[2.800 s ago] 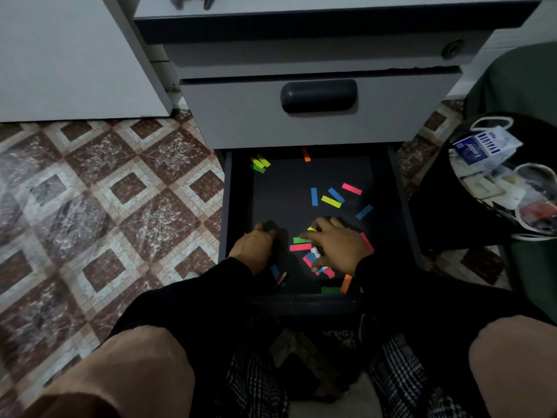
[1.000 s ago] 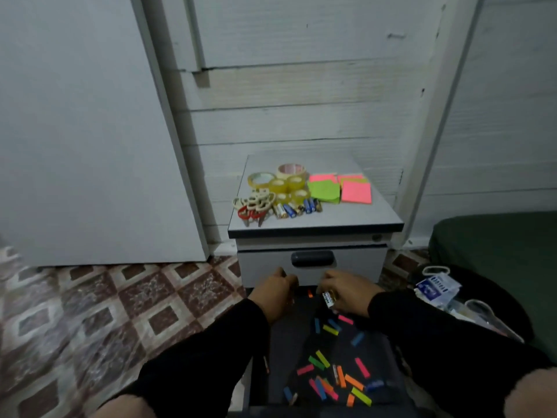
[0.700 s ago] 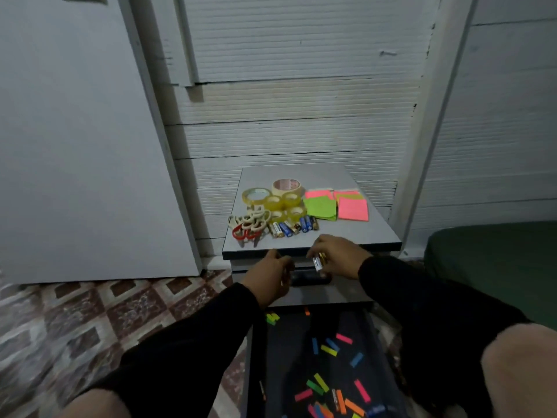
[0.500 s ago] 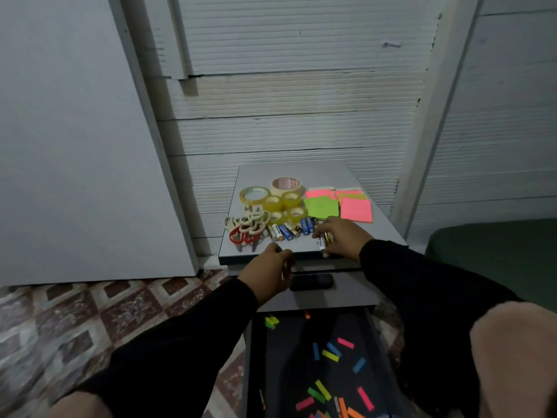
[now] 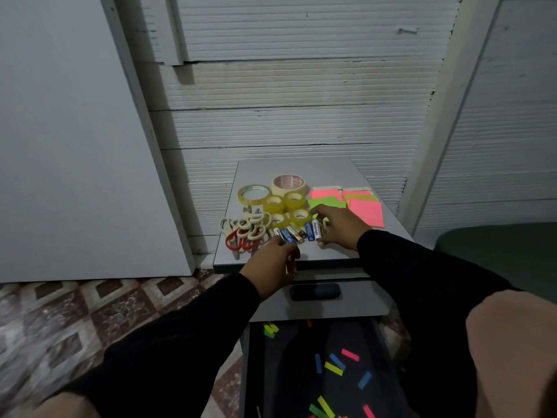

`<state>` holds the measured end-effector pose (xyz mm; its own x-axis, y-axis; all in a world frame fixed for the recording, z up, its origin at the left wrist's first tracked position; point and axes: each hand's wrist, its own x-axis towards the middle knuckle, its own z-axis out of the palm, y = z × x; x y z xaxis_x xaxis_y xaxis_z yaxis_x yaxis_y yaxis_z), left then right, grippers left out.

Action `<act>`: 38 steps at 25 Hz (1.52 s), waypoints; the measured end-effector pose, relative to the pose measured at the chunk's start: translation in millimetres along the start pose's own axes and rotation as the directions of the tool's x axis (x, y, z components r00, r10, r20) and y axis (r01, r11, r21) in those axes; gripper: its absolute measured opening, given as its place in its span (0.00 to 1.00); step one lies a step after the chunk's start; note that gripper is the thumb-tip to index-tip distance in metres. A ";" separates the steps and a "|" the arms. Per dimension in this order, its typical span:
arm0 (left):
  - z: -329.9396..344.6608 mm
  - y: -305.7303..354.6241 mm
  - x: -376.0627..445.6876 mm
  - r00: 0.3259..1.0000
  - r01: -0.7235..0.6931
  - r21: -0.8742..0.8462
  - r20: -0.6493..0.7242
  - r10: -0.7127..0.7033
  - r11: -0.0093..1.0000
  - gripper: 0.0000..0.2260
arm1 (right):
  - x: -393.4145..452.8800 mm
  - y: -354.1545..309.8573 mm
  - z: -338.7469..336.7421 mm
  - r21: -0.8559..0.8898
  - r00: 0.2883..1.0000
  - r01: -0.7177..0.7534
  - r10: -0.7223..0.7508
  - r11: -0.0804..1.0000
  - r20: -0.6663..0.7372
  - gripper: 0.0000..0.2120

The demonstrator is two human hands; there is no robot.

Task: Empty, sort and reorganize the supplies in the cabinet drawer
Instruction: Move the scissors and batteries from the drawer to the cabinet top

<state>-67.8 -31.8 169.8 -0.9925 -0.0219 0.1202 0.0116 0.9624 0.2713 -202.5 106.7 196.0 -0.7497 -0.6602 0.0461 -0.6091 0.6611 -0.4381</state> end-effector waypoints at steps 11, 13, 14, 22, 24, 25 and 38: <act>-2.1 -11.2 12.6 1.000 0.029 0.009 0.007 -0.029 1.000 0.17 | 34.6 -18.1 7.6 -0.019 0.997 0.075 -0.075 0.997 0.014 0.29; -1.9 -11.1 14.1 0.999 0.033 0.012 0.013 -0.033 0.999 0.18 | 34.8 -17.6 11.4 -0.011 0.997 0.079 -0.079 0.997 0.007 0.30; -1.9 -10.4 15.0 0.999 0.032 0.010 0.017 -0.032 0.999 0.19 | 34.2 -16.4 13.0 -0.012 0.997 0.083 -0.083 0.996 -0.002 0.31; -17.4 -2.8 37.3 0.998 0.057 0.026 0.003 -0.057 0.998 0.18 | 27.6 -2.2 18.1 0.116 0.994 0.061 -0.050 0.991 -0.100 0.29; -22.4 -1.9 46.1 0.997 0.079 0.032 0.001 -0.079 0.996 0.19 | 25.7 2.0 16.3 0.171 0.992 0.045 -0.024 0.984 -0.128 0.28; -24.2 -1.0 51.5 0.996 0.088 0.036 0.002 -0.088 0.995 0.19 | 24.3 4.8 14.8 0.192 0.989 0.038 -0.009 0.981 -0.146 0.27; -0.5 7.6 88.2 0.990 0.143 0.149 -0.025 -0.141 0.978 0.23 | 1.1 38.6 10.5 0.264 0.974 -0.014 0.072 0.964 -0.213 0.27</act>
<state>-155.3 -26.5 183.0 -0.9809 -0.1642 0.1048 -0.1489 0.9789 0.1399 -224.2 127.7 169.7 -0.8296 -0.5196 0.2045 -0.5088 0.5524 -0.6603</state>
